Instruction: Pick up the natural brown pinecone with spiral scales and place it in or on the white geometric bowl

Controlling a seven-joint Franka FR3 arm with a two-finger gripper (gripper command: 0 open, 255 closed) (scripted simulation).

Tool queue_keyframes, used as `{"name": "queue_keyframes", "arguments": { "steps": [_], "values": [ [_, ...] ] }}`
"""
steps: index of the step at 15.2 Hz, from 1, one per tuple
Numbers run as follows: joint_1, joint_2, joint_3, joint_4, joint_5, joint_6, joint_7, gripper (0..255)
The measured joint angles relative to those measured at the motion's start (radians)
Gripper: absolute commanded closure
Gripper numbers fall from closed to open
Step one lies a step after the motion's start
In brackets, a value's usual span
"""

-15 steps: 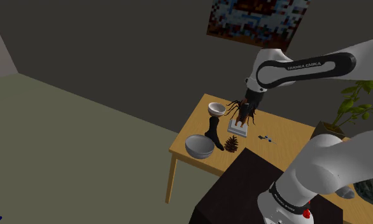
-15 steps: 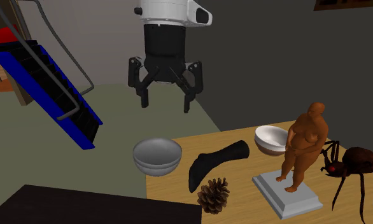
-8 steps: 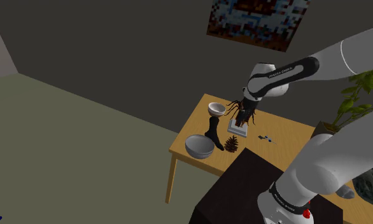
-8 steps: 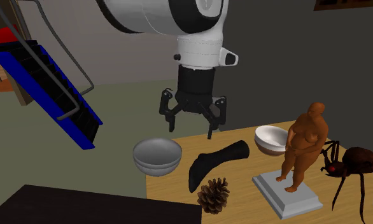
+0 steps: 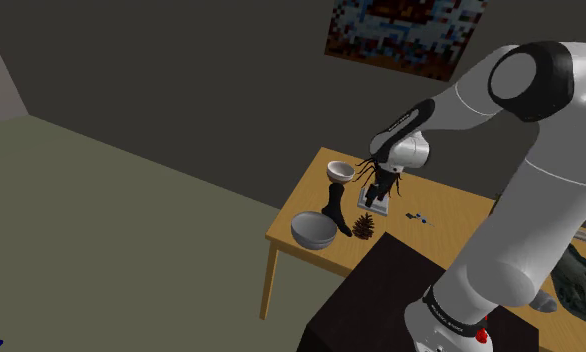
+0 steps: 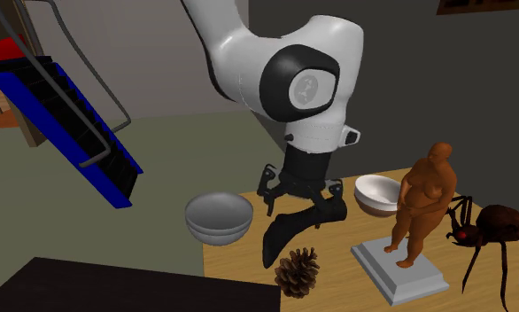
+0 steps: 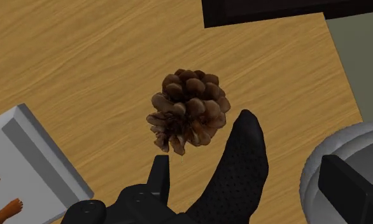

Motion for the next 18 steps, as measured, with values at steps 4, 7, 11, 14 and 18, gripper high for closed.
{"name": "queue_keyframes", "arguments": {
  "steps": [4,7,11,14,18],
  "values": [
    [-0.096,0.214,0.089,0.106,0.259,0.043,-0.216,0],
    [-0.167,0.315,0.147,0.173,0.360,0.052,-0.304,0],
    [-0.203,0.373,0.193,0.192,0.422,0.084,-0.352,0],
    [-0.225,0.412,0.224,0.204,0.460,0.107,-0.381,0],
    [-0.229,0.422,0.231,0.207,0.469,0.113,-0.386,0]
  ]
}}
